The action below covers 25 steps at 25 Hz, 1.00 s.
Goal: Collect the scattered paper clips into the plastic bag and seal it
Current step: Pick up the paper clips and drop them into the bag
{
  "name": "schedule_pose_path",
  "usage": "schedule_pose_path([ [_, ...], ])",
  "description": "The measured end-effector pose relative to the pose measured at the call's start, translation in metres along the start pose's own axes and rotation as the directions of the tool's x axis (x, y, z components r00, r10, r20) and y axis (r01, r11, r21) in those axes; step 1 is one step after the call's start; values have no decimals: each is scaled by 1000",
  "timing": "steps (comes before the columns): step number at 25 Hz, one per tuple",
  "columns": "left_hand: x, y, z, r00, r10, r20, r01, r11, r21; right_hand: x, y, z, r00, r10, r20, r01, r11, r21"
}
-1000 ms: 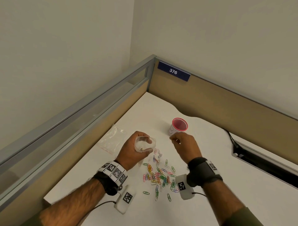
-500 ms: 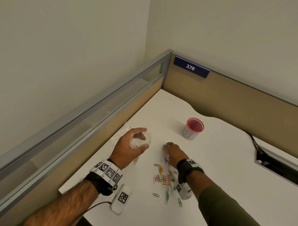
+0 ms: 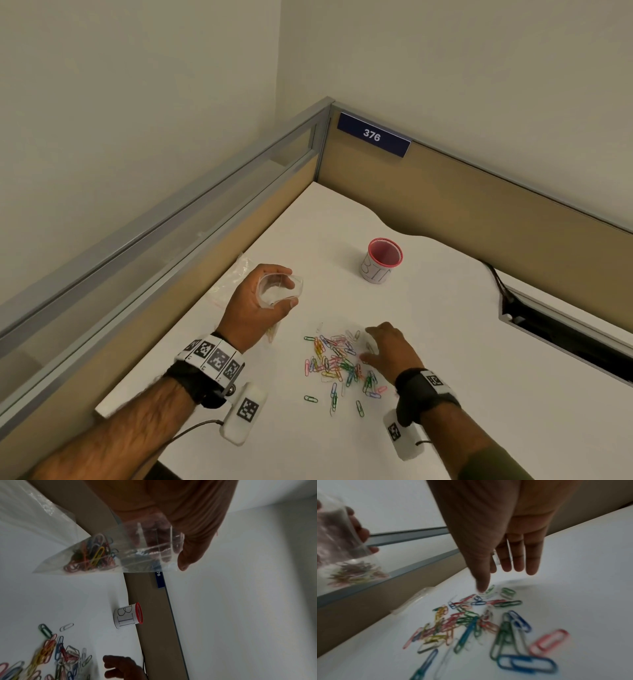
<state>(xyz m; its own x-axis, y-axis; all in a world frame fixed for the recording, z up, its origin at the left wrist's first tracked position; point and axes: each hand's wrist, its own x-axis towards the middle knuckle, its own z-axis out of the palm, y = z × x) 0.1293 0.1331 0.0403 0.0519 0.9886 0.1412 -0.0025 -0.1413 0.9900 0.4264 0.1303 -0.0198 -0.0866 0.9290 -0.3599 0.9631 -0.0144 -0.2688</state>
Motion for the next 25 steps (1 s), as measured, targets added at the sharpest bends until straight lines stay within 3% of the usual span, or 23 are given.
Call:
schedule_pose_path([
  [3,3,-2,7,1000,-11,2,11,1000,-2,-5,-3,12,994,43,99,-41,999,-30],
  [9,9,-6,16,1000,-12,11,13,1000,-14,7,-30,23,998,-55,20,56,998,-40],
  [14,13,-7,21,999,-11,37,11,1000,-1,13,-48,28,981,-117,153,134,985,-108],
  [18,17,-7,25,999,-3,37,3,1000,7,12,-47,36,982,-186,30,188,966,-179],
  [25,20,-8,33,999,-13,52,11,999,41,9,-40,32,985,-167,-41,152,960,-235],
])
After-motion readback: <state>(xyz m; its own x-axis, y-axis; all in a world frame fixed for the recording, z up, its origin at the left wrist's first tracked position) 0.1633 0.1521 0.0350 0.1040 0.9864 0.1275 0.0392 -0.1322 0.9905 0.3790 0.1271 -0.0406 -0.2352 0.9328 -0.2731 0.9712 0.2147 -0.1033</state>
